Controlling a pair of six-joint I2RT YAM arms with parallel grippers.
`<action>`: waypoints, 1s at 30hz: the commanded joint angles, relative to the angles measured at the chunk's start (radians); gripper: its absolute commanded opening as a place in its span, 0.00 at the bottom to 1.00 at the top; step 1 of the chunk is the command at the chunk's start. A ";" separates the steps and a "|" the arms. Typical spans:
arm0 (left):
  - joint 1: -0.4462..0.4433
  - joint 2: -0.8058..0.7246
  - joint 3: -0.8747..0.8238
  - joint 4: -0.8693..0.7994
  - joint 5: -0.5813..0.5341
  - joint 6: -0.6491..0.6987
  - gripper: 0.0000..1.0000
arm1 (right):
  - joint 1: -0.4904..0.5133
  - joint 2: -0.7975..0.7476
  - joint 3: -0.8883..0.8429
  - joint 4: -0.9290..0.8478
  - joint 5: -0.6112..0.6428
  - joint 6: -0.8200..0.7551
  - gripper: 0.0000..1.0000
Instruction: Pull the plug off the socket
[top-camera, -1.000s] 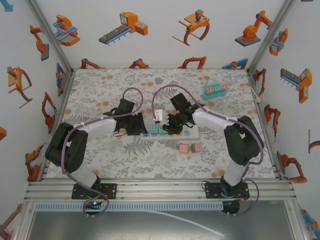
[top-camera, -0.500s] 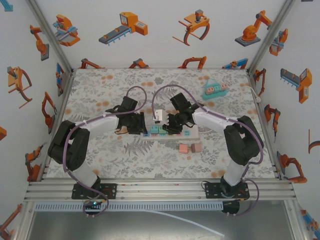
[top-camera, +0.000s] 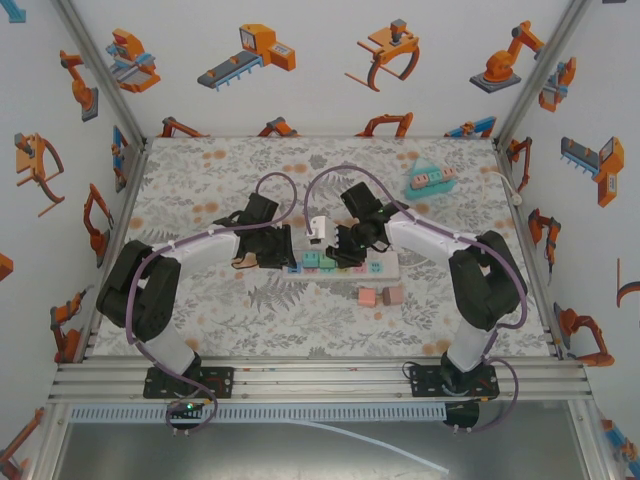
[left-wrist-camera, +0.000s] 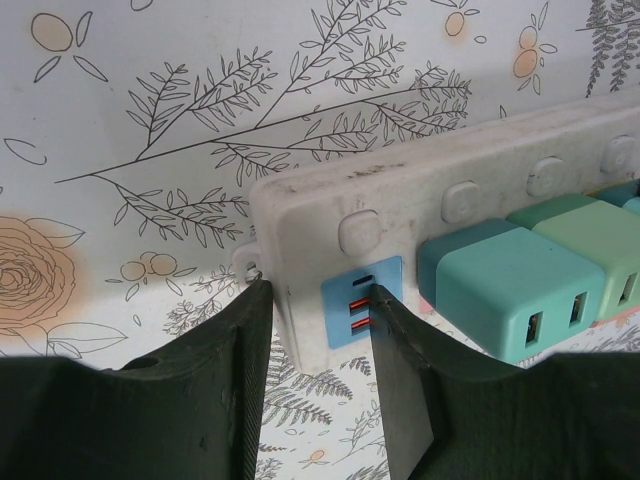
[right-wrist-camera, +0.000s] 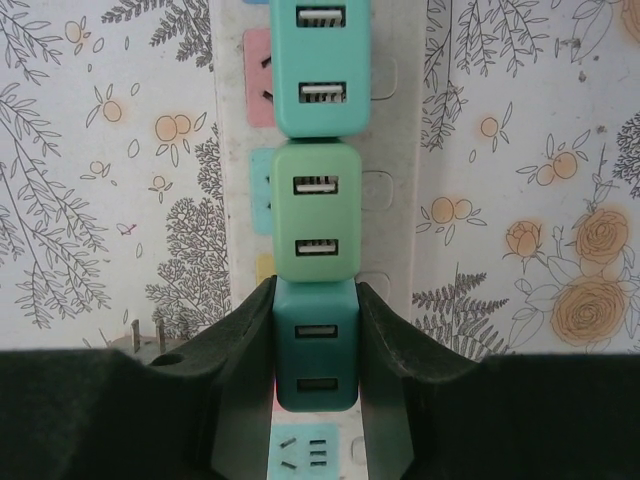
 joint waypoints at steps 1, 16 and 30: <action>-0.040 0.108 -0.062 -0.116 -0.078 0.056 0.43 | 0.000 -0.015 0.057 0.033 -0.048 0.005 0.16; -0.045 0.059 -0.041 -0.134 -0.083 0.055 0.43 | 0.000 -0.086 0.042 0.016 -0.014 0.003 0.15; -0.042 0.003 0.091 -0.149 -0.054 0.061 0.45 | -0.011 -0.264 0.000 0.007 0.039 0.168 0.15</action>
